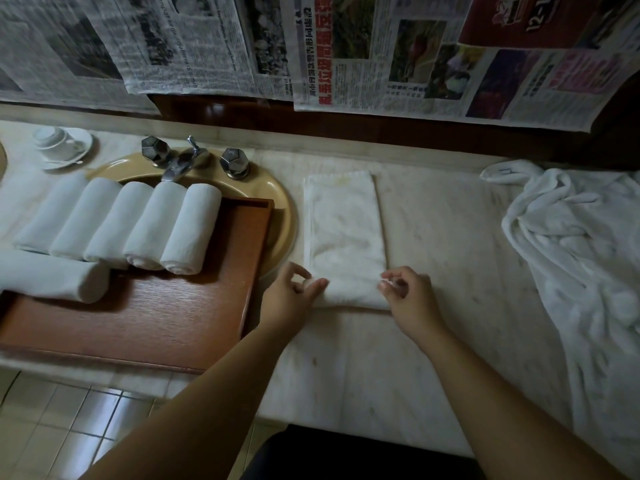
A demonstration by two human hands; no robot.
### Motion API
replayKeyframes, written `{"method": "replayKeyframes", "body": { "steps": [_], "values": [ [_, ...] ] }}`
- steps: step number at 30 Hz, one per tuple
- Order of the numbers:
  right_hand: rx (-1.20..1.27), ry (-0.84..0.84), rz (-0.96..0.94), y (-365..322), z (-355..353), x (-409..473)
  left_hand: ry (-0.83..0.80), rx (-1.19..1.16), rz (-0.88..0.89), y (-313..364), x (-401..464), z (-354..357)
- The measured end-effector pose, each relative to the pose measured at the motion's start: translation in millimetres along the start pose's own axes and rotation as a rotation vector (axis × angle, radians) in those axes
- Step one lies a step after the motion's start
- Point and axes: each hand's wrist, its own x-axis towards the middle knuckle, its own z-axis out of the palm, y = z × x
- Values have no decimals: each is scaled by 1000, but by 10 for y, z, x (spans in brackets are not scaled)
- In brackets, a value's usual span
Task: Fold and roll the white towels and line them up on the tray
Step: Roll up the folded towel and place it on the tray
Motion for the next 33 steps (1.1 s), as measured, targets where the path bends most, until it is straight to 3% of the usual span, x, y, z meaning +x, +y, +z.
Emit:
{"method": "replayKeyframes", "body": {
  "steps": [4,7,10,13,18,23,25,27,30,33],
  "values": [
    [-387,125,-554,143,-80,-225,236,465,445,-146,-77,34],
    [-464,58,-632,267,-144,-347,158,700,764,-362,-107,-46],
    [-418,-15,-608,358,-222,-395,73,835,886,-512,-151,-139],
    [-328,-132,-543,373,-265,-544,11,758,810,-586,-267,-183],
    [-51,-219,-148,255,-203,-573,-139,426,427,-340,-309,-191],
    [-40,-155,21,137,-129,-375,-67,183,132,-157,-150,-84],
    [-51,-70,-21,61,-128,-388,3,277,208,-146,-145,-36],
    [-249,3,-289,-5,-149,-436,100,564,489,-164,-184,-1],
    [-557,-80,-652,-31,-160,-559,85,774,874,-232,-259,46],
    [-635,-89,-678,-82,-158,-683,0,832,893,-268,-410,53]
  ]
}}
